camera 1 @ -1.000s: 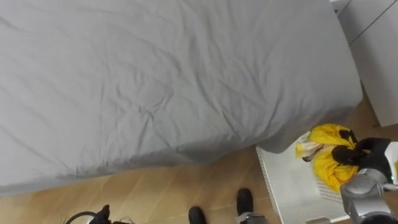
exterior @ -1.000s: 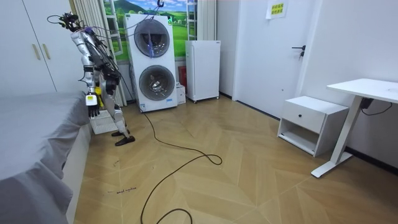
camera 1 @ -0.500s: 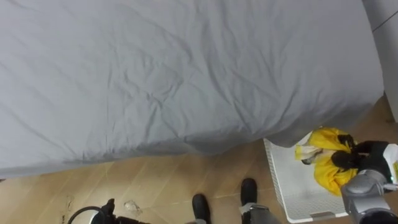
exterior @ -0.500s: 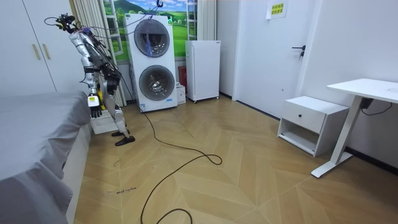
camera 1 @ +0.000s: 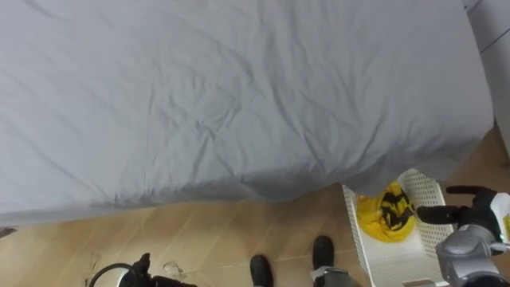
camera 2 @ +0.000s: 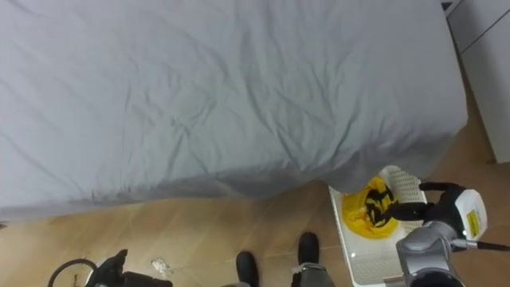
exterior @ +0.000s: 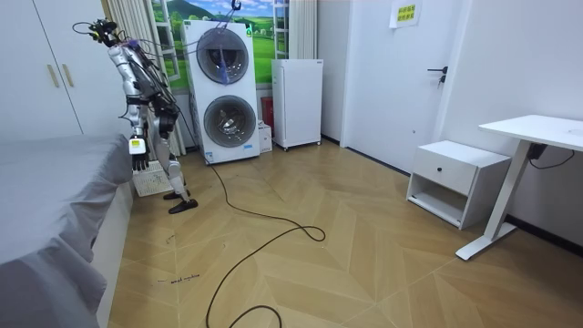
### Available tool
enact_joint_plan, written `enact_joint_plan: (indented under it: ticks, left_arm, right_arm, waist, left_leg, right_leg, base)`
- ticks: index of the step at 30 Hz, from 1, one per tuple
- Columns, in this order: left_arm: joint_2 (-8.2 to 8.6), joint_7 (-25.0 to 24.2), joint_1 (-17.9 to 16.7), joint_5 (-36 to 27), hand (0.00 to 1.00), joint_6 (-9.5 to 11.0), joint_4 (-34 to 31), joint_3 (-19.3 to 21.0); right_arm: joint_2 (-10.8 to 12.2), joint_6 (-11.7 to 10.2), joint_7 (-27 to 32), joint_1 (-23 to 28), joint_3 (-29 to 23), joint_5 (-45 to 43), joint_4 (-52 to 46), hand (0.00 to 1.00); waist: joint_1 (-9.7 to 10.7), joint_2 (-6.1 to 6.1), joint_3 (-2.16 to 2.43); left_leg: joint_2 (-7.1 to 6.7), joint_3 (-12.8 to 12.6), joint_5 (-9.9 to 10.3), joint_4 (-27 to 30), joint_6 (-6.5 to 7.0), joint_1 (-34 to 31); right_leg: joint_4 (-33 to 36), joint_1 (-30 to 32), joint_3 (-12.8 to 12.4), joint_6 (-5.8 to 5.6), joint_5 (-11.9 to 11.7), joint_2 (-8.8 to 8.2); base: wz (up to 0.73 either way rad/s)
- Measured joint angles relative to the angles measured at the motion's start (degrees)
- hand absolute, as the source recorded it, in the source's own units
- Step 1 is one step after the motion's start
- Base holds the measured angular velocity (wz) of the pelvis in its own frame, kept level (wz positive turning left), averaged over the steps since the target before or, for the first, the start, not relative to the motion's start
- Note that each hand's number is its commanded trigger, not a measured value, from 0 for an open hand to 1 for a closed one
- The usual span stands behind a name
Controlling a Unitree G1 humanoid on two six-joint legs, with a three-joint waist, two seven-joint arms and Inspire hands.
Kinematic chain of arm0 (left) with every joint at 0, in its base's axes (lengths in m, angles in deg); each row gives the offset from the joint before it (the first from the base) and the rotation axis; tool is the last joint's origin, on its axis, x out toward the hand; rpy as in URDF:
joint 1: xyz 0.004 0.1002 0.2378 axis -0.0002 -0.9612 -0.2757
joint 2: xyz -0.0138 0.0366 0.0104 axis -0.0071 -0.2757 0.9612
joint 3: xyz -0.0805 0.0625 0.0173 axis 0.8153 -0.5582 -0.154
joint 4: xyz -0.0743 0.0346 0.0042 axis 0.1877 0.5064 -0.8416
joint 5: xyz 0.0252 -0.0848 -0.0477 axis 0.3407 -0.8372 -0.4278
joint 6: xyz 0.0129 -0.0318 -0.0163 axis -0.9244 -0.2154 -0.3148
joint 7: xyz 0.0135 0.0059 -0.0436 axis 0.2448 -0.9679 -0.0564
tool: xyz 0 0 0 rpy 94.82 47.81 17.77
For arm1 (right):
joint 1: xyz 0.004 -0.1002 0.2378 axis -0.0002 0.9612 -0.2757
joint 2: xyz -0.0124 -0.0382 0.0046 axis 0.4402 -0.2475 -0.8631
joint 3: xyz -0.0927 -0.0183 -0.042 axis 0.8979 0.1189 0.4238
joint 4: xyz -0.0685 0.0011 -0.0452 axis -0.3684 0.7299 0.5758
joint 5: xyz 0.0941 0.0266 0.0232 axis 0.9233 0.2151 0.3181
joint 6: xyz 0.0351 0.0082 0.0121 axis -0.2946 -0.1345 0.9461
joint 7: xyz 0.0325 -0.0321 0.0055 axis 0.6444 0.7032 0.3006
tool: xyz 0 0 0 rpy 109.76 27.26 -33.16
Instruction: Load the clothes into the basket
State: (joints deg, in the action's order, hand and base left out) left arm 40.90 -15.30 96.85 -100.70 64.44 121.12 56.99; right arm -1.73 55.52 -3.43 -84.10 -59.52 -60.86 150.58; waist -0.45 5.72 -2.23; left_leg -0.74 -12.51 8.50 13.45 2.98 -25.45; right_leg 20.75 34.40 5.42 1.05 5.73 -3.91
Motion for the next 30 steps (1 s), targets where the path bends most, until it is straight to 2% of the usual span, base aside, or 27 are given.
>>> enact_joint_plan:
  ticks: [13,16,19,22,23,26,27,28,30]
  left_arm:
    - [0.00,0.3,0.0,-0.2,0.00,0.0,0.0,0.0]
    - [0.03,0.3,-0.1,-2.2,0.00,0.1,0.0,0.1]
    - [0.02,0.2,-0.5,-1.4,0.00,0.7,-0.2,1.9]
    - [0.04,-0.1,-2.6,-0.3,0.00,1.6,-0.5,3.6]
    - [-0.05,-0.1,-3.7,0.4,0.00,2.1,-0.5,4.2]
    - [0.01,0.0,-6.0,3.5,0.00,2.3,-1.3,4.7]
    - [0.12,0.0,-7.3,4.8,0.00,2.5,-1.7,5.2]
    - [0.14,0.0,-7.9,5.3,0.00,2.7,-1.8,5.5]
    - [0.15,0.2,-10.1,5.7,0.00,2.9,-2.4,6.4]
  right_arm:
    - [-0.2,0.0,0.6,-0.1,0.2,0.8,-0.1,0.00]
    - [0.0,0.0,0.5,0.1,1.1,5.2,-0.1,0.00]
    - [0.0,-0.1,-0.6,1.0,1.1,6.8,-0.3,0.00]
    - [1.0,-0.3,-2.9,3.6,1.2,8.8,-0.2,0.00]
    - [1.7,-0.4,-3.8,5.1,1.3,10.3,-0.2,0.00]
    - [3.4,-0.6,-6.5,10.4,3.9,13.3,-0.2,0.00]
    - [4.4,-0.6,-7.5,12.3,4.0,13.2,-0.1,0.00]
    - [4.8,-0.6,-7.9,13.2,4.2,13.2,-0.2,0.00]
    - [6.1,-0.6,-9.4,16.4,5.1,13.2,-0.1,0.00]
  waist:
    - [-0.1,0.08,0.04]
    - [-0.2,0.08,0.04]
    - [-0.1,-0.07,0.22]
    - [-0.4,-0.54,0.64]
    - [-0.2,-0.78,0.93]
    - [0.0,-2.42,1.69]
    - [0.1,-3.18,2.14]
    - [0.1,-3.48,2.28]
    - [0.2,-5.05,2.57]
  left_leg:
    - [-0.03,0.0,0.0,-0.1,-0.01,0.5]
    - [-0.13,-0.1,0.0,-0.6,-0.01,2.8]
    - [-0.04,-0.1,0.0,-1.1,-0.01,5.4]
    - [0.07,0.0,0.0,-2.3,-0.04,9.5]
    - [0.12,0.5,0.0,-2.5,-0.04,11.0]
    - [0.14,1.9,0.0,-3.3,-0.06,15.1]
    - [0.26,2.0,0.0,-3.9,-0.07,16.8]
    - [0.34,2.1,0.1,-4.2,-0.15,17.7]
    - [0.50,3.3,0.6,-4.7,-0.81,20.6]
  right_leg:
    - [0.1,-0.3,-0.2,-0.05,0.0,-0.01]
    - [-0.6,-2.8,0.0,-0.07,0.0,0.15]
    - [-1.2,-5.6,0.2,-0.21,0.2,0.37]
    - [-2.5,-9.9,0.2,-0.32,0.3,0.76]
    - [-3.3,-11.9,1.1,-0.36,0.4,0.79]
    - [-4.9,-17.1,2.8,-0.45,0.9,0.79]
    - [-6.0,-19.2,3.4,-0.50,0.9,0.93]
    - [-6.5,-20.4,3.7,-0.50,0.9,1.04]
    - [-7.4,-24.1,5.0,-0.77,1.3,1.14]
  base:
    - [0.00]
    - [0.01]
    - [0.06]
    - [0.02]
    - [0.20]
    - [0.31]
    - [0.21]
    - [0.27]
    - [0.25]
